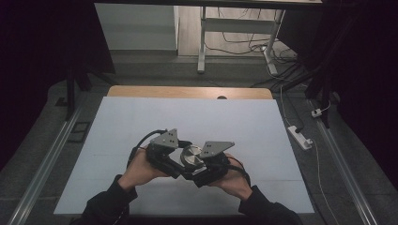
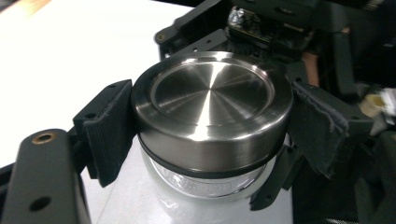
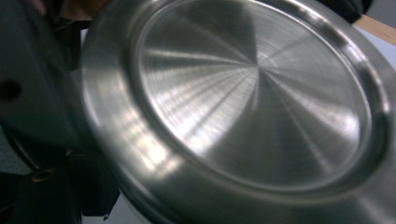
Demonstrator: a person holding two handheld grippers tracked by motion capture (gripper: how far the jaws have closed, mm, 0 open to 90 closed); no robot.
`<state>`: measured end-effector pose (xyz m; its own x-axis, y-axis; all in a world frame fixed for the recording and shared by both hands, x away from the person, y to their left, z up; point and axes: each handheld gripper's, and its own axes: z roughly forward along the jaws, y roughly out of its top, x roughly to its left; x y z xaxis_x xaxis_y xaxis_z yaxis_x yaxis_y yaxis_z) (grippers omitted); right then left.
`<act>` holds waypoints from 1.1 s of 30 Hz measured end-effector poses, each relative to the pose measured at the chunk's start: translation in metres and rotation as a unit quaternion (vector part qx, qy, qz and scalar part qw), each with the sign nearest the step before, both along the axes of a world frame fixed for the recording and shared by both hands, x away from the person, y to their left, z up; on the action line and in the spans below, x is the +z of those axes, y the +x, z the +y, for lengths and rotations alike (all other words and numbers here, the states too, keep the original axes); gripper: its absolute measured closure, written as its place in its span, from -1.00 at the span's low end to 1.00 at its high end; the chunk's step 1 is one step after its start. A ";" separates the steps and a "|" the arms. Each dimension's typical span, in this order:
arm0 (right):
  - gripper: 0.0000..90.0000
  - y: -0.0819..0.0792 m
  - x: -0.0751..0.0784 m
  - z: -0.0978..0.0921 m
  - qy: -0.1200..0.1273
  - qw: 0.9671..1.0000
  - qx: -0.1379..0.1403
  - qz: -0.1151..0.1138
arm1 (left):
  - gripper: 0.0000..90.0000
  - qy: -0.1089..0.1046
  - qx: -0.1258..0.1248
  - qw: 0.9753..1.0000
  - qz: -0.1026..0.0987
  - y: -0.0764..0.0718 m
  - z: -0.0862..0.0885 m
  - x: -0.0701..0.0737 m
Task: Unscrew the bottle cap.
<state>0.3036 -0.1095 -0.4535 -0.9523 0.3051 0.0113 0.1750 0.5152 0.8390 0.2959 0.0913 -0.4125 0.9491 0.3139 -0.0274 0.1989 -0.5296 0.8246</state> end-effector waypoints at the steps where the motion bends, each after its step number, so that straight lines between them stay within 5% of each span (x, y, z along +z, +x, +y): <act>1: -0.68 0.000 0.000 0.000 -0.002 1.000 -0.006 0.001 | -0.57 0.001 0.009 1.000 -0.005 -0.002 -0.002 0.000; 11: -0.68 0.000 0.000 -0.001 0.001 1.000 -0.018 -0.002 | -0.55 -0.016 0.043 0.998 -0.034 -0.010 -0.006 0.006; 13: -0.68 0.002 0.000 -0.002 0.005 1.000 -0.025 0.004 | -0.37 -0.054 0.053 0.996 -0.046 -0.012 0.007 0.011; 14: -0.68 0.006 -0.001 -0.006 0.010 0.999 -0.040 0.013 | 0.05 -0.099 0.050 0.993 -0.047 -0.012 0.018 0.013; 15: -0.68 0.011 -0.002 -0.010 0.017 0.998 -0.048 0.022 | 0.80 -0.138 0.047 0.989 -0.031 -0.010 0.026 0.014; 16: -0.68 0.013 -0.002 -0.013 0.020 0.998 -0.051 0.025 | 0.69 -0.168 0.027 0.985 -0.002 -0.004 0.034 0.015; 19: -0.68 0.013 0.000 -0.014 0.022 0.998 -0.049 0.020 | 0.46 -0.123 0.033 0.992 -0.014 -0.003 0.033 0.013; 20: -0.68 0.011 0.001 -0.012 0.020 0.999 -0.044 0.015 | 0.31 -0.120 0.019 0.993 0.002 0.000 0.030 0.011; 24: -0.68 0.004 0.000 -0.004 0.015 1.000 -0.023 0.010 | -0.16 -0.075 0.011 0.997 -0.007 -0.003 0.015 0.009; 28: -0.68 0.002 -0.004 -0.001 0.009 1.000 -0.016 0.013 | -0.45 -0.039 0.010 0.999 -0.010 -0.004 0.006 0.009; 33: -0.68 -0.001 -0.002 0.001 0.008 1.000 -0.002 0.010 | -0.54 -0.028 -0.011 0.999 0.015 0.002 0.001 0.005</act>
